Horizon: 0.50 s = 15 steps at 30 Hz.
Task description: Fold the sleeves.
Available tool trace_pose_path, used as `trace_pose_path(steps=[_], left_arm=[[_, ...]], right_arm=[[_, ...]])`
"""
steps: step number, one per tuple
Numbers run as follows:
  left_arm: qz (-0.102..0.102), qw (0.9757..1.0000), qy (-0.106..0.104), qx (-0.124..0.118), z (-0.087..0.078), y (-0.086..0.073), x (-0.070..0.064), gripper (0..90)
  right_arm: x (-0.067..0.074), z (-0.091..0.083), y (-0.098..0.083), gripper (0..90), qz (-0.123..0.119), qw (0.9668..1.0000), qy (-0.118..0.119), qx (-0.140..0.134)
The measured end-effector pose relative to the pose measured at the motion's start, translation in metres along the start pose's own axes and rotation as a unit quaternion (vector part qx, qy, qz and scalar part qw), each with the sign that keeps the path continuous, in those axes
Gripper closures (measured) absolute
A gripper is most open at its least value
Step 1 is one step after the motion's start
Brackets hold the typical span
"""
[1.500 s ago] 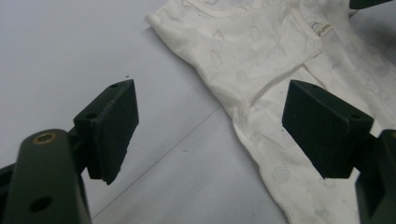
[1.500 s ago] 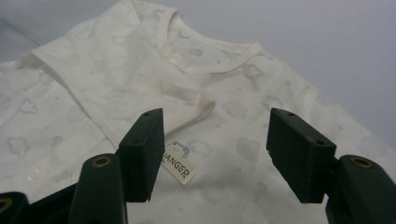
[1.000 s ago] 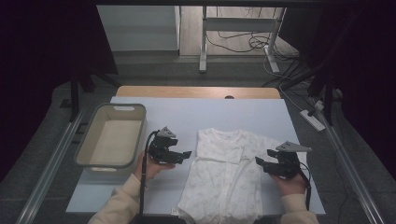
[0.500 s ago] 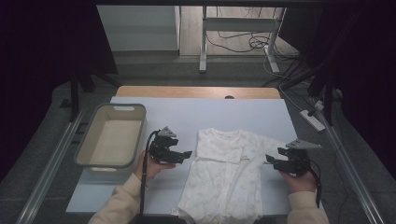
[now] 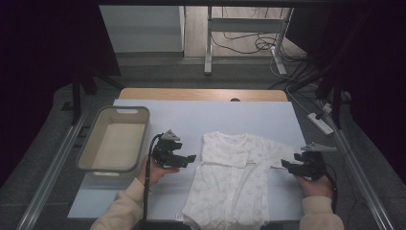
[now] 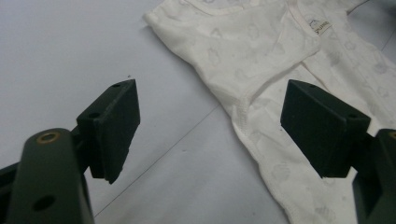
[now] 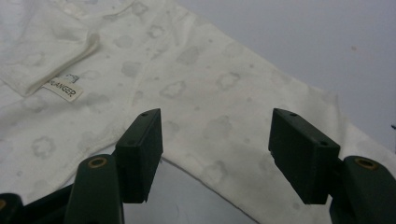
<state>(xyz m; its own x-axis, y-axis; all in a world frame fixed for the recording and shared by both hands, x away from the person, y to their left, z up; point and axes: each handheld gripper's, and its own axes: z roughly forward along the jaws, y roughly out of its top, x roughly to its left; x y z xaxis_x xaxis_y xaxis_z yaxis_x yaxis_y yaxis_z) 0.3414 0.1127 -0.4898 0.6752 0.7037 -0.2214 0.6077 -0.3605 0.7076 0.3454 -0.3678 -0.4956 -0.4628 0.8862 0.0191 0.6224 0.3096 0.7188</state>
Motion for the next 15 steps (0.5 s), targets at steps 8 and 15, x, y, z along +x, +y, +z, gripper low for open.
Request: trace_pose_path(steps=[8,15], left_arm=[[0.001,1.0000,0.002,0.002,0.0003,-0.0002,0.0006,20.6],[0.002,1.0000,0.003,0.004,0.0016,-0.0003,0.0001,20.5]], right_arm=[[-0.0076,0.0020,-0.0038,33.8,0.004,0.9997,-0.009,0.021],[-0.0084,0.0034,-0.0032,30.5,-0.003,0.9994,-0.008,0.032]])
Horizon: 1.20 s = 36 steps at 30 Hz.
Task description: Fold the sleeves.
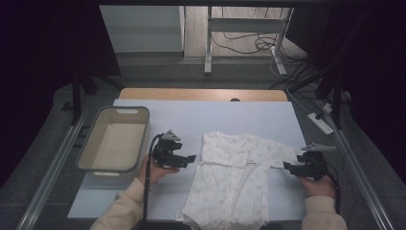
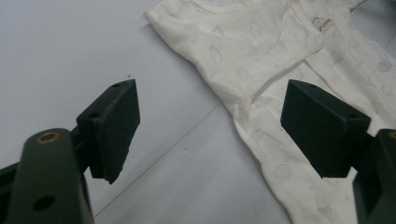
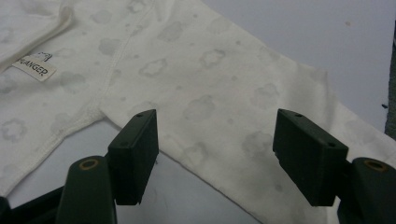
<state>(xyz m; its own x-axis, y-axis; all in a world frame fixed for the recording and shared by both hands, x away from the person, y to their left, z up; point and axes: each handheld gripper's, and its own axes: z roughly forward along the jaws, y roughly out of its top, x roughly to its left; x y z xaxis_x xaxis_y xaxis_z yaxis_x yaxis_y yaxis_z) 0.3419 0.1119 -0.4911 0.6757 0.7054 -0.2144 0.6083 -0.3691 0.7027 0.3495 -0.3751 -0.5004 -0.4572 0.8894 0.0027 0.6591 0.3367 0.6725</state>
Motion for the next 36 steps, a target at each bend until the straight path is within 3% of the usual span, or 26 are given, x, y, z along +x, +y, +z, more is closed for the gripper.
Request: trace_pose_path(steps=[5,12,15,20,36], left_arm=[[0.002,1.0000,0.002,0.002,0.0005,-0.0002,0.0002,20.4],[-0.001,1.0000,0.002,0.003,0.0008,-0.0013,0.0013,20.3],[0.000,1.0000,0.002,0.003,0.0010,-0.0012,0.0009,20.2],[0.000,1.0000,0.003,0.004,0.0010,-0.0014,0.0018,20.2],[0.003,1.0000,0.009,0.001,0.0019,-0.0016,-0.0002,19.9]], right_arm=[[0.0015,0.0025,0.0003,29.1,-0.011,0.9998,0.004,0.013],[0.0009,0.0053,-0.0011,28.9,-0.018,0.9993,-0.013,0.031],[0.0029,0.0081,-0.0015,27.9,-0.024,0.9989,-0.006,0.041],[0.0056,0.0095,0.0001,28.6,-0.035,0.9981,-0.014,0.048],[0.0026,0.0068,0.0032,85.4,-0.033,0.9987,0.000,0.038]])
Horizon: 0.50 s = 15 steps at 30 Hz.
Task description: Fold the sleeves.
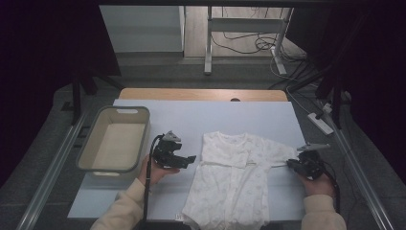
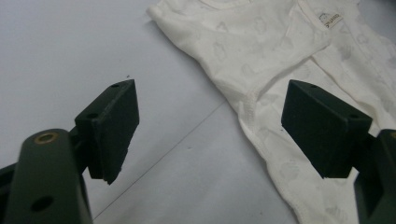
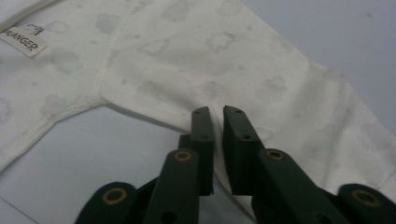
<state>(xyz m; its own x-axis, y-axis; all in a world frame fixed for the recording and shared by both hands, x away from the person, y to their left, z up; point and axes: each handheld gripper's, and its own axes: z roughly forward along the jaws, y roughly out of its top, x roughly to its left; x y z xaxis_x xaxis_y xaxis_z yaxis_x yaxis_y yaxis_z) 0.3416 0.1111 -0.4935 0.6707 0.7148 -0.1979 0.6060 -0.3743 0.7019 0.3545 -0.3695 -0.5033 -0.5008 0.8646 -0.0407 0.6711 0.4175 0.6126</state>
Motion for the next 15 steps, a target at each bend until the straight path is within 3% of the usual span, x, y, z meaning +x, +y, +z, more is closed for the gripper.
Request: trace_pose_path(steps=[8,15], left_arm=[[0.001,1.0000,0.000,0.001,0.000,0.000,0.000,19.9],[0.002,1.0000,0.001,0.004,0.001,0.000,0.000,19.8]], right_arm=[[0.002,-0.006,0.002,88.4,-0.003,0.9997,0.001,-0.024],[0.006,-0.015,0.008,88.5,0.002,0.9975,0.007,-0.070]])
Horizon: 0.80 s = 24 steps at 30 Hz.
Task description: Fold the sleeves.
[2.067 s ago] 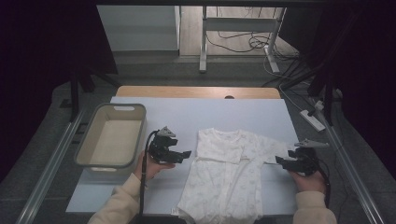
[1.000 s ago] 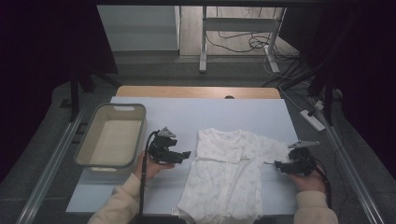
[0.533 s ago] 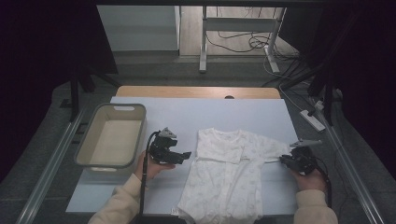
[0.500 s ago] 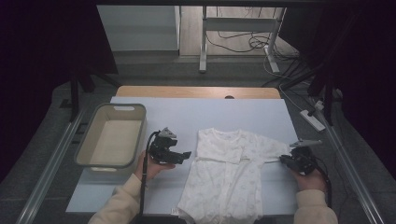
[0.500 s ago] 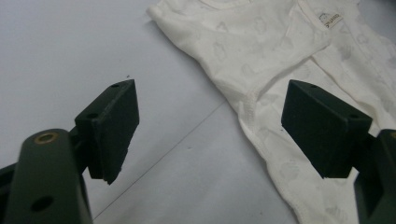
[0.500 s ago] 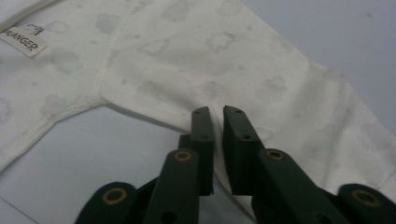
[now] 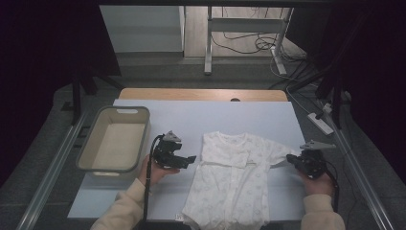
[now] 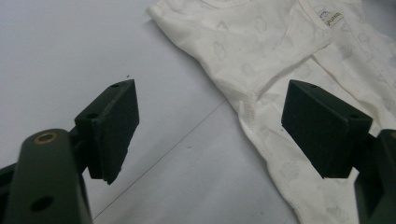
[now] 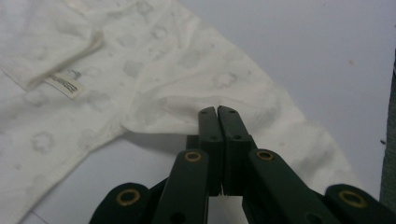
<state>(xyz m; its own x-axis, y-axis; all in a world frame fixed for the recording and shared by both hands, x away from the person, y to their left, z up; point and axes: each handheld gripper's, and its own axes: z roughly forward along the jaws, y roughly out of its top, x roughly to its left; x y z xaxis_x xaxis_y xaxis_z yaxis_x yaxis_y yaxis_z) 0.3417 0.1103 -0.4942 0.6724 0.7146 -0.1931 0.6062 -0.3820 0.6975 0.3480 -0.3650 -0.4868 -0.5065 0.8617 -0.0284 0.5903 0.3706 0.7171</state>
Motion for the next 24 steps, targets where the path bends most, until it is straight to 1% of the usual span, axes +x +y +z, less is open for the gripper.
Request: trace_pose_path(steps=[8,15,19,24], left_arm=[[0.000,1.0000,0.002,0.000,0.000,0.000,0.000,19.8],[0.001,1.0000,0.002,0.002,0.001,0.000,0.000,19.8],[0.001,1.0000,0.003,0.001,0.001,0.000,0.000,19.7],[0.001,1.0000,0.003,0.000,0.001,0.000,0.000,19.8]], right_arm=[[0.006,-0.001,0.004,88.5,-0.001,0.9995,0.022,-0.023],[0.011,-0.004,0.007,88.5,-0.006,0.9986,0.035,-0.039],[0.014,-0.005,0.010,88.5,-0.011,0.9978,0.044,-0.049],[0.020,-0.006,0.014,88.5,-0.011,0.9959,0.062,-0.064]])
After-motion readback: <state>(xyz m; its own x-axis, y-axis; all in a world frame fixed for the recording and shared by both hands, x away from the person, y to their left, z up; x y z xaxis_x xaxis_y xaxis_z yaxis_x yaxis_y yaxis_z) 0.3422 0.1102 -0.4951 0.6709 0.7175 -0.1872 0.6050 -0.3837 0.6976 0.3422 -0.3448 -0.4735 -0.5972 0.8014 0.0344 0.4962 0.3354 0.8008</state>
